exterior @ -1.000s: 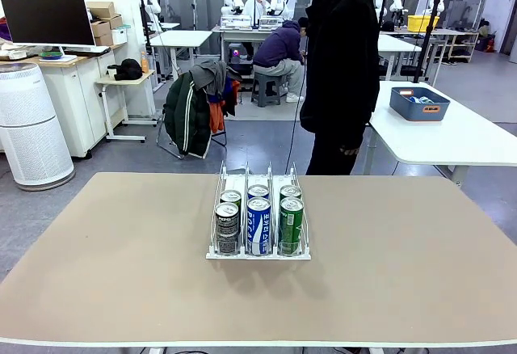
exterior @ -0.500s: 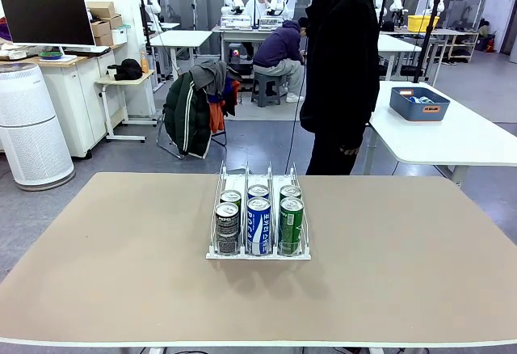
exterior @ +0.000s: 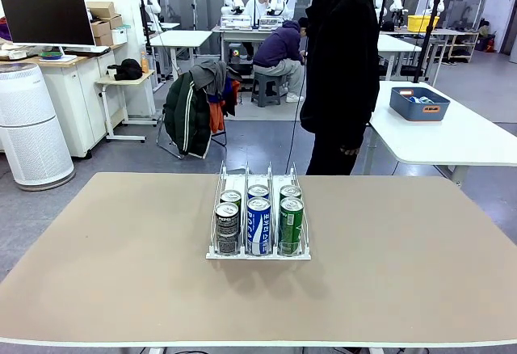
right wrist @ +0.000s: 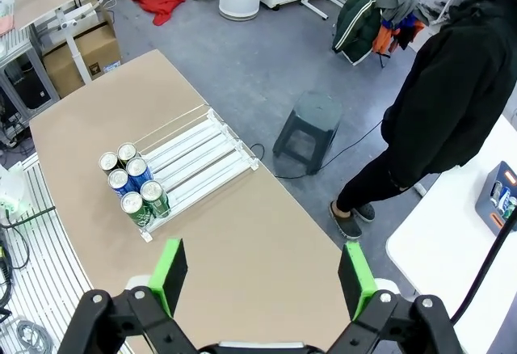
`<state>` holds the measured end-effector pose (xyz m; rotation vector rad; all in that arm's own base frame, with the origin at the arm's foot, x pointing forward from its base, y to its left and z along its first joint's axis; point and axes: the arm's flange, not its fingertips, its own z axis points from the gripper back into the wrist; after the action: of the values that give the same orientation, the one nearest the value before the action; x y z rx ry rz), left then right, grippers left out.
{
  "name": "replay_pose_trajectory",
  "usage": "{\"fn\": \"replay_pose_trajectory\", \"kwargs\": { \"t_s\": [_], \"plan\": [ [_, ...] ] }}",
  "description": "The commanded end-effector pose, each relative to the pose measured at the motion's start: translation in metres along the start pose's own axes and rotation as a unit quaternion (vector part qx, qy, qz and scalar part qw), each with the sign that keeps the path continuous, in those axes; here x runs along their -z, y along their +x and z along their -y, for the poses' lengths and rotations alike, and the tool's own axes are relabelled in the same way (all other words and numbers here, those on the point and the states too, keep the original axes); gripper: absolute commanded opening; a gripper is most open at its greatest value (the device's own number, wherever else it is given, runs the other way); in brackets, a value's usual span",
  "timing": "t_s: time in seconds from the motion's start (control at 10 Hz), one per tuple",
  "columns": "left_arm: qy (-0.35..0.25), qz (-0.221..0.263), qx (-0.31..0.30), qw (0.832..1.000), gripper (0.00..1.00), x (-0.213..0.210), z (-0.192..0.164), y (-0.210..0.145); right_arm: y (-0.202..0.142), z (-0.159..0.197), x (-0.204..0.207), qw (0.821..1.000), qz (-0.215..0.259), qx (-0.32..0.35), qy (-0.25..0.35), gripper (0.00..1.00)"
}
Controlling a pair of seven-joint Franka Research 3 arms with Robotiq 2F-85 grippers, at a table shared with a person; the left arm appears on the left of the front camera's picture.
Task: Fill the beverage cans into the dispenser.
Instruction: Pick up the Pepsi coke handed by the human.
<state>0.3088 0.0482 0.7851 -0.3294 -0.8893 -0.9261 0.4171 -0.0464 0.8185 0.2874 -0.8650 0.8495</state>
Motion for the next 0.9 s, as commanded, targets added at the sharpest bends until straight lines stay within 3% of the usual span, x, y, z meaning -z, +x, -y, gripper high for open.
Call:
{"fn": "replay_pose_trajectory", "kwargs": {
  "t_s": [0.0, 0.8],
  "plan": [
    [-0.001, 0.001, 0.001, 1.0, 1.0, 0.0003, 0.0, -0.0005, 0.0001, 0.0009, -0.0002, 1.0, 0.002, 0.0, -0.003, 1.0],
    [-0.001, 0.001, 0.001, 1.0, 1.0, 0.0003, 0.0, -0.0005, 0.0001, 0.0009, -0.0002, 1.0, 0.002, 0.0, -0.003, 1.0]
  ]
}}
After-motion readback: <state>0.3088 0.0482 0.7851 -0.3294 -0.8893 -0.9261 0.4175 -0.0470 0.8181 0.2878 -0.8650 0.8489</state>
